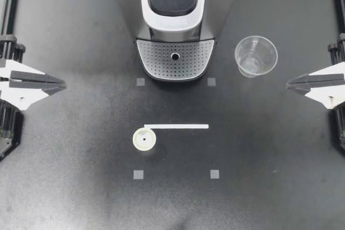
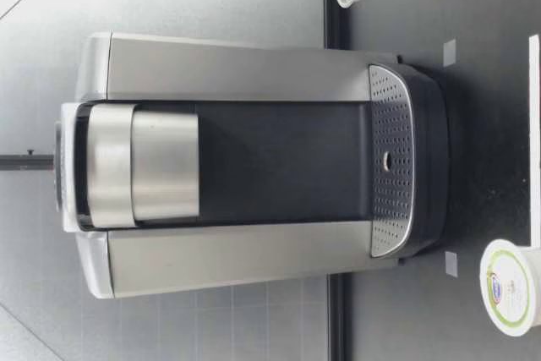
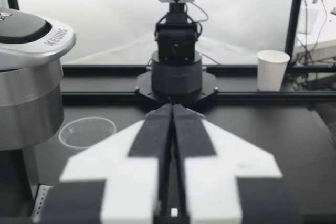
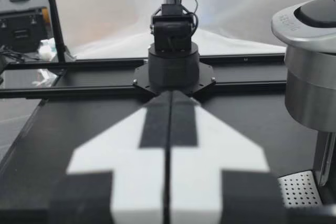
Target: Place the coffee capsule inside the capsule container, then place the cup onto the center of the cup tray, then push the 'Hot Water' and 'Travel Mug' buttons.
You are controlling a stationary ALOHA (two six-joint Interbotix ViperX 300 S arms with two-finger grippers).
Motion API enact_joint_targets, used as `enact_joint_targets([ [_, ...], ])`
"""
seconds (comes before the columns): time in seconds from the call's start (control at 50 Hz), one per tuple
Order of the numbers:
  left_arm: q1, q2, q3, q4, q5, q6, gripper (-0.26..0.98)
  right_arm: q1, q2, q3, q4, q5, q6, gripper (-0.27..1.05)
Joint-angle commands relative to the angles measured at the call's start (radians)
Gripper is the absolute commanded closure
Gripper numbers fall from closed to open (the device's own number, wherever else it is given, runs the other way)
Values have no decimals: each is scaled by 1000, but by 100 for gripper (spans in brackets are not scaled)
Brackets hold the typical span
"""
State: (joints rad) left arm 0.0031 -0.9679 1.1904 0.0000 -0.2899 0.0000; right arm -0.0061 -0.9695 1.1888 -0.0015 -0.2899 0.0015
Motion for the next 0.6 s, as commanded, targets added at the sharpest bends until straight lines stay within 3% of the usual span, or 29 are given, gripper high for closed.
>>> enact_joint_targets([
  [0.0,15,15,-31,2,-9,2,53,11,23,-17,-2,-8,-3,68],
  [0.12,15,18,-35,2,-11,2,62,11,120,-26,2,-15,2,79],
  [0.36,15,31,-38,2,-14,2,63,-5,399,-132,18,-123,5,79],
  [0.58,15,38,-21,2,-12,-6,63,-17,551,-161,77,-224,5,79],
])
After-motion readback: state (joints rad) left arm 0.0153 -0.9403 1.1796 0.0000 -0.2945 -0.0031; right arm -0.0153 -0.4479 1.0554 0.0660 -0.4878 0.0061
